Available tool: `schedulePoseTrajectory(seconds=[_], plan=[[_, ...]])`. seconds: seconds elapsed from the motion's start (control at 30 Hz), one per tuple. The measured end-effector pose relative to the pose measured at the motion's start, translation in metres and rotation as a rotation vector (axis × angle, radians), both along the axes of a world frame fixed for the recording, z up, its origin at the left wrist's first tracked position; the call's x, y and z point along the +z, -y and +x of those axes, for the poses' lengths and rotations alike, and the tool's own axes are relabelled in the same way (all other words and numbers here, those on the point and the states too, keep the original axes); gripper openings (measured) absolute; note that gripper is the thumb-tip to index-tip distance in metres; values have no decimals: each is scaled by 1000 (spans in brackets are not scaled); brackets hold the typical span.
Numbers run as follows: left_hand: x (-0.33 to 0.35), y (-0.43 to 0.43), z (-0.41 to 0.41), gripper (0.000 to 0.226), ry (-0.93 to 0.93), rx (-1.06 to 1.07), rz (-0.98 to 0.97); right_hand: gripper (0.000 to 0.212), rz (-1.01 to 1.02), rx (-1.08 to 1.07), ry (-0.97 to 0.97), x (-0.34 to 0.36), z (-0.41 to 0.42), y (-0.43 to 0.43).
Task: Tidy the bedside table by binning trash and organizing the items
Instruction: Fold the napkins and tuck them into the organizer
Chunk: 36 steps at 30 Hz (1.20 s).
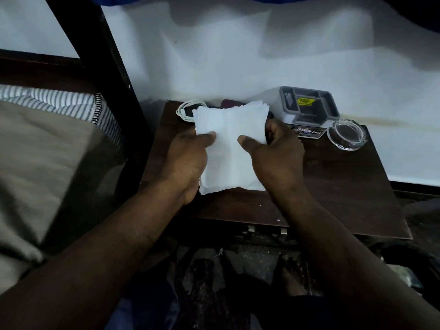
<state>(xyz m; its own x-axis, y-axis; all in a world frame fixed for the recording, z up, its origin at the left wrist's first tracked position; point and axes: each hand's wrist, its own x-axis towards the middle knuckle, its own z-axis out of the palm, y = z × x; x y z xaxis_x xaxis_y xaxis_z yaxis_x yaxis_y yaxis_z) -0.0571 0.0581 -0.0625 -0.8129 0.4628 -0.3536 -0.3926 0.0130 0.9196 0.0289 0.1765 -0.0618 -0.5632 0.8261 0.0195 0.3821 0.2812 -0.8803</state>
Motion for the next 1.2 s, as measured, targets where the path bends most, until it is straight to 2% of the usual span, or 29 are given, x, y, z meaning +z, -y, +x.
schedulePoseTrajectory(seconds=[0.13, 0.2, 0.27, 0.33, 0.43, 0.53, 0.6, 0.7, 0.77, 0.9, 1.07, 1.17, 1.2], plan=[[2, -5, 4, 23, -35, 40, 57, 27, 20, 71, -55, 1, -4, 12], [4, -5, 4, 27, -60, 41, 124, 33, -48, 136, -81, 1, -6, 19], [6, -4, 4, 39, -2, 18, 231, 38, -124, 179, -89, 0, -8, 23], [8, -3, 4, 45, 57, -47, 293, 33, -222, 206, -130, 1, -8, 23], [7, -2, 3, 23, 31, -59, 224, 24, -359, 148, -240, 7, -7, 18], [3, 1, -4, 17, -21, 48, 73, 12, -127, 72, -178, 0, -9, 12], [5, 3, -6, 16, -6, 62, 68, 21, -11, 61, -114, -3, -8, 9], [9, 3, -6, 10, 29, 45, 86, 37, -81, 131, -76, -5, -8, 7], [10, 3, -6, 13, -11, 22, 75, 34, -93, 158, -69, -4, -9, 8], [6, 5, -8, 12, -204, -53, -14, 16, 38, 95, -52, -3, -11, 8], [2, 6, -11, 24, -457, -29, -186, 29, 124, 46, -50, -3, -11, 9], [2, 6, -12, 36, -487, -53, -249, 20, 176, 65, -15, -4, -11, 10], [-1, 6, -13, 38, -479, -78, -276, 23, 194, 85, 17, -6, -11, 10]])
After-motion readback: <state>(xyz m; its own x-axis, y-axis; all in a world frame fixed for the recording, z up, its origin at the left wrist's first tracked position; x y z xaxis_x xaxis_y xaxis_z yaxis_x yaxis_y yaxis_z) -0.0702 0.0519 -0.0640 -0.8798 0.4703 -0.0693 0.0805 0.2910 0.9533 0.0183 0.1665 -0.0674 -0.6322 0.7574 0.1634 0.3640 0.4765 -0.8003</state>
